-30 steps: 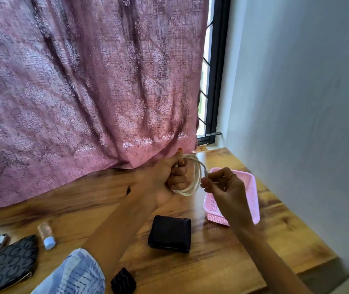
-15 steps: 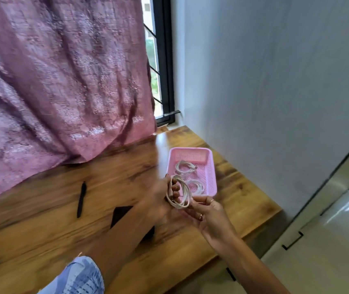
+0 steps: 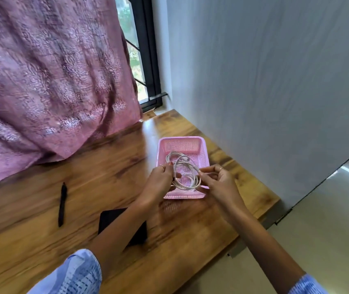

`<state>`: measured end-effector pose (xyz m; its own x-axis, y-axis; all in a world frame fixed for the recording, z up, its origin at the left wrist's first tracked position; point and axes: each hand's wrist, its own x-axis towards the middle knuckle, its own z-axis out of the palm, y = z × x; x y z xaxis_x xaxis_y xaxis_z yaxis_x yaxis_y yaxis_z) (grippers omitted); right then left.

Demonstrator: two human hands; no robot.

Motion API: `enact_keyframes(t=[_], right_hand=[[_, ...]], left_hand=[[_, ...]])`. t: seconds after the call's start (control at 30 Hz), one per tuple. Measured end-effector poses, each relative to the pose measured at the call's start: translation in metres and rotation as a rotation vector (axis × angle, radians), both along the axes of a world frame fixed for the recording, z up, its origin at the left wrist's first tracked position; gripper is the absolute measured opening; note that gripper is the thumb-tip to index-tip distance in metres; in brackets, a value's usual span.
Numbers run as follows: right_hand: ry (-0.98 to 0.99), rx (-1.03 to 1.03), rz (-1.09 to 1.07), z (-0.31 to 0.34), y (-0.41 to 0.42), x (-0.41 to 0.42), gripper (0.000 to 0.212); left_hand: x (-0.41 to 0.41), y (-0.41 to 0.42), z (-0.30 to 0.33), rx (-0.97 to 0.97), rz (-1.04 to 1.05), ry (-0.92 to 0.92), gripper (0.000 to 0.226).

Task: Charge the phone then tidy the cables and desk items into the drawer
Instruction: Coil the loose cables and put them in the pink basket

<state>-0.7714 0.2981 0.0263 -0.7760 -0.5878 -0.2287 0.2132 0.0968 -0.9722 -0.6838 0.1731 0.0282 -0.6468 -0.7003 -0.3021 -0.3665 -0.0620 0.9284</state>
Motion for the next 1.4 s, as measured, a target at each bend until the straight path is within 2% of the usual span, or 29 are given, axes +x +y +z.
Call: enact_keyframes(t=[0.2,0.3,0.37,0.47,0.5,0.67,0.8,1.13,1.4], right_hand=[[0.183,0.201,0.069,-0.004,-0.014,-0.026,0.009],[0.347,0.351,0.118,-0.006,-0.021,-0.03,0.009],[0.486,0.425,0.148,-0.007,-0.027,-0.03,0.009],[0.664,0.518,0.205,-0.009,-0.037,-0.029,0.008],[0.698,0.558,0.228,-0.012,-0.04,-0.031,0.007],[0.842,0.698,0.312,-0.026,-0.046,-0.023,0.004],[0.965,0.806,0.41,-0.025,-0.047,-0.015,0.014],[1.002,0.804,0.355,-0.024,-0.047,-0.009,0.019],[1.02,0.816,0.408,-0.018,-0.042,-0.005,0.023]], left_hand=[[-0.011,-0.028,-0.008,-0.289,-0.21,-0.183,0.021],[-0.017,-0.033,-0.007,-0.458,-0.273,-0.304,0.018],[-0.023,-0.036,-0.006,-0.485,-0.282,-0.327,0.023],[-0.028,-0.039,-0.009,-0.487,-0.322,-0.399,0.056],[-0.031,-0.04,-0.012,-0.505,-0.359,-0.433,0.06],[-0.034,-0.043,-0.028,-0.522,-0.493,-0.58,0.041],[-0.034,-0.045,-0.037,-0.586,-0.536,-0.647,0.029],[-0.036,-0.038,-0.041,-0.719,-0.552,-0.655,0.033],[-0.024,-0.023,-0.029,-0.763,-0.435,-0.571,0.029]])
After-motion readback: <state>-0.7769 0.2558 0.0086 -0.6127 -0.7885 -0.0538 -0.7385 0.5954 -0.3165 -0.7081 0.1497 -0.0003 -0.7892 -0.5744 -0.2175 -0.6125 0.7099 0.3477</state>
